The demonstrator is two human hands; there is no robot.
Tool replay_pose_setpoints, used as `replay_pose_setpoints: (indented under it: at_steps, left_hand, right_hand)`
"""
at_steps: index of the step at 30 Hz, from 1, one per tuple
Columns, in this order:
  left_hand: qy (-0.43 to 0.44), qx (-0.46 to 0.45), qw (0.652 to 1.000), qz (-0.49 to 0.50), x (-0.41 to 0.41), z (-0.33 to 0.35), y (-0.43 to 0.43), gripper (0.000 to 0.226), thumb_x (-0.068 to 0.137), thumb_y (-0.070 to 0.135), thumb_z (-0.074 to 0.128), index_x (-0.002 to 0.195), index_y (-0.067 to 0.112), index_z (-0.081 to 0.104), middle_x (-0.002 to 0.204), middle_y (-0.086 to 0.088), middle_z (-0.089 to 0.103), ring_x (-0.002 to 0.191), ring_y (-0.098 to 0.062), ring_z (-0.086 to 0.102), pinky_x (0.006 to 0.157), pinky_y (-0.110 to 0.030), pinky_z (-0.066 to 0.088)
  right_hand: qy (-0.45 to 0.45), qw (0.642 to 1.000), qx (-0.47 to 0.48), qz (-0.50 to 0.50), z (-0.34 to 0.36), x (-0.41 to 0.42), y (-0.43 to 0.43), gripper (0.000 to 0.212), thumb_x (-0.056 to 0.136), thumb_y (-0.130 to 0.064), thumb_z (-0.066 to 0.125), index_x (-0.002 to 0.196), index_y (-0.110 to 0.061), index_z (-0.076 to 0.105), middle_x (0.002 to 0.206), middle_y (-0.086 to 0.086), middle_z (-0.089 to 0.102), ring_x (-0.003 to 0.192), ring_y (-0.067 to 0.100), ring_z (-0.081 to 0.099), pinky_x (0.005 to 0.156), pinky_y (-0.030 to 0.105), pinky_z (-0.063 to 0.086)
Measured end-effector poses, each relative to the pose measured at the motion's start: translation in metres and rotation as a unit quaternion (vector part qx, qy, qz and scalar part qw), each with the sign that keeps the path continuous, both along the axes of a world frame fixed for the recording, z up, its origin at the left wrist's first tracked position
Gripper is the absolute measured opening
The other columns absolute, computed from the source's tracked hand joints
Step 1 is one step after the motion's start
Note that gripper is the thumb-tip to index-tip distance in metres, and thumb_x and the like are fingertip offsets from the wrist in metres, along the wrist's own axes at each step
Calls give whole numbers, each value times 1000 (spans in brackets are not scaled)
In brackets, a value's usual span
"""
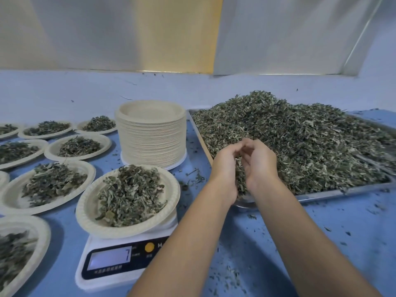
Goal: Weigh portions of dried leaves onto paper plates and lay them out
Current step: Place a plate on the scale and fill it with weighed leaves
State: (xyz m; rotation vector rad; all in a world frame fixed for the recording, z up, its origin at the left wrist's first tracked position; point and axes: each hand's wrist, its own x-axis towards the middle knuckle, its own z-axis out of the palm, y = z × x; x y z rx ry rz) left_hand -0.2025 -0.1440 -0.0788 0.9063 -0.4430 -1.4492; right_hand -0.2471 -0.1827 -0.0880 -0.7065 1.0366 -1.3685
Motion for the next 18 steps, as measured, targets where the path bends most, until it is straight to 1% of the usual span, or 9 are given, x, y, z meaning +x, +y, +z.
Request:
replay_pose_setpoints:
  at_steps: [2,4,5,7,8,10,12,14,18]
  left_hand:
    - [46,-3,999,-10,2,0,2,35,98,16,41,129,13,56,101,10,57,86,4,47,81,-17,40]
    - [58,-11,998,2,4,-1,2,35,98,14,42,130,12,54,109,9,58,112,-5,49,97,-23,37]
    - [54,-12,998,8,5,-2,1,34,98,14,43,130,11,55,118,6,59,120,-9,47,98,-24,37]
    - [51,-15,999,0,9,-3,3,30,98,15,44,122,7,59,114,1,60,110,-12,52,92,-22,40]
    - [52,-21,998,-9,11,-3,3,25,98,16,43,113,7,61,102,1,59,98,-12,52,88,-23,40]
    - [58,-28,998,-24,15,-2,6,15,98,15,40,93,10,54,80,0,47,77,-11,45,76,-23,38]
    - [59,-27,998,-20,22,1,10,18,98,14,40,83,12,49,72,0,41,66,-10,41,64,-20,37]
    - [47,-27,998,-19,31,5,16,24,99,14,39,76,14,46,68,1,38,59,-9,38,52,-17,35]
    - [24,-42,999,-2,54,15,32,26,100,12,34,76,14,45,68,0,38,59,-8,39,44,-14,34]
  right_hand:
    - [5,1000,-5,3,-1,2,1,31,90,-5,45,114,1,64,120,20,63,117,29,57,74,20,44]
    - [-3,1000,-14,10,-1,4,2,28,93,-6,44,110,-10,65,113,8,66,111,18,59,64,19,43]
    - [-5,1000,-14,12,-2,4,2,28,92,-5,43,109,-9,65,111,9,67,110,18,61,63,19,46]
    - [-10,1000,-16,15,-2,6,5,32,90,-2,43,112,1,65,106,25,66,88,18,68,58,19,53]
    - [-9,1000,-25,13,-1,8,8,32,89,-1,43,113,4,64,96,29,65,66,12,65,50,15,48]
    - [-1,999,-43,1,0,14,13,25,89,-1,45,103,4,64,71,14,60,41,4,50,38,12,37]
    - [-12,999,-53,7,0,22,16,19,90,-3,47,80,-3,63,51,1,52,34,4,44,36,12,33]
    - [-23,997,-66,22,2,32,22,25,91,-6,48,68,-14,52,39,-5,45,31,6,41,34,13,29]
    - [5,995,-92,32,8,56,33,20,88,-5,50,79,-18,63,49,-8,58,42,5,53,41,15,39]
